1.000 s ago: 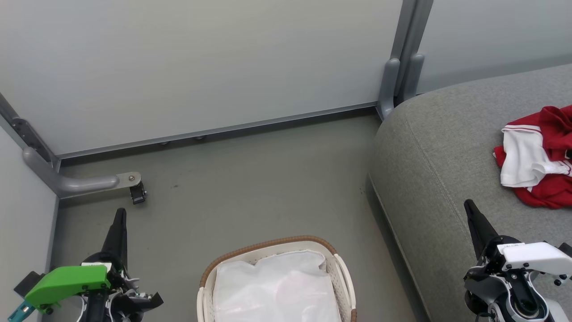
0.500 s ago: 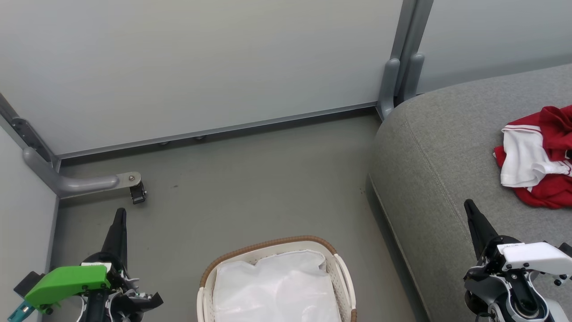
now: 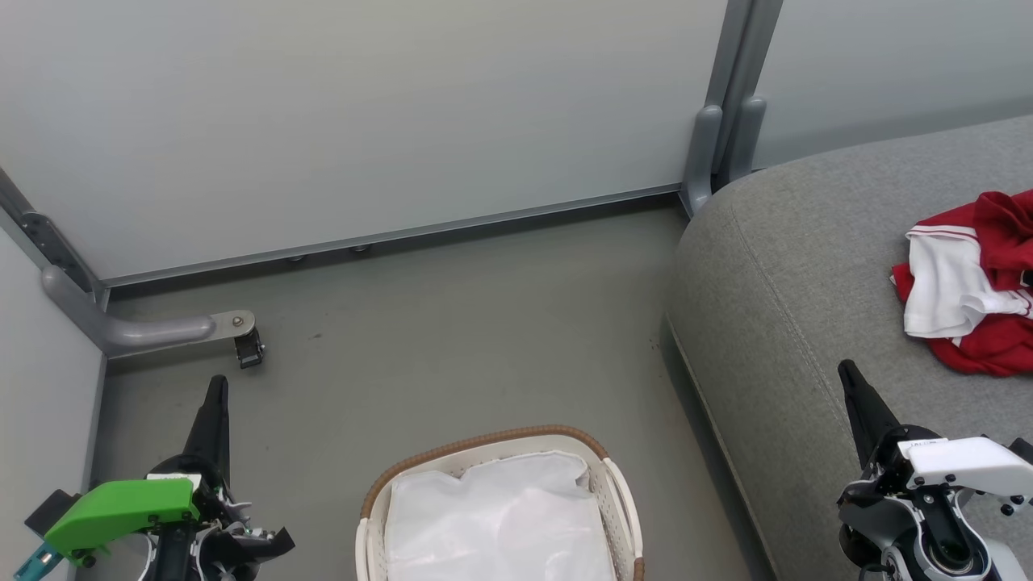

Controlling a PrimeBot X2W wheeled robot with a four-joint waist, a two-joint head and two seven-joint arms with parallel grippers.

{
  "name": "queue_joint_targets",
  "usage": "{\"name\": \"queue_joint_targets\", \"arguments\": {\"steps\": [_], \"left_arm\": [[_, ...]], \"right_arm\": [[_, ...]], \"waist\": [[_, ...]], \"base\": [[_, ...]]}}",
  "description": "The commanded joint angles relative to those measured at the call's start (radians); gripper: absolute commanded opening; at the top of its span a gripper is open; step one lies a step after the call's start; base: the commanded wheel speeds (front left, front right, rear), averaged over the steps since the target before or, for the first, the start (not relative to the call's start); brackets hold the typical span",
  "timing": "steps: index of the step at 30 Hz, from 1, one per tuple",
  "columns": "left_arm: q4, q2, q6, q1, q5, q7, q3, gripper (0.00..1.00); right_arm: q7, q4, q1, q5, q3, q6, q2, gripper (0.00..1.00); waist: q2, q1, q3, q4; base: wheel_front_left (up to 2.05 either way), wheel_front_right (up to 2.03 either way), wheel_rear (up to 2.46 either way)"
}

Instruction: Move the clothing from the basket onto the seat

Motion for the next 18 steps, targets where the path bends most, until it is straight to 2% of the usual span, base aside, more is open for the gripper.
{"name": "queue_joint_targets", "arguments": {"steps": [1, 18], "left_arm": [[-0.002, 0.007, -0.006, -0.011, -0.003, 0.004, 0.002, 0.0], [-0.002, 0.007, -0.006, -0.011, -0.003, 0.004, 0.002, 0.0]], "right_arm": [[0.004, -0.003, 0.011, 0.003, -0.002, 0.0, -0.003, 0.0], [0.004, -0.003, 0.011, 0.002, -0.003, 0.0, -0.003, 0.0]], "waist": [[0.0, 0.0, 0.0, 0.0], [0.0, 0.0, 0.0, 0.0]], "base": [[0.0, 0.0, 0.0], [0.0, 0.0, 0.0]]}}
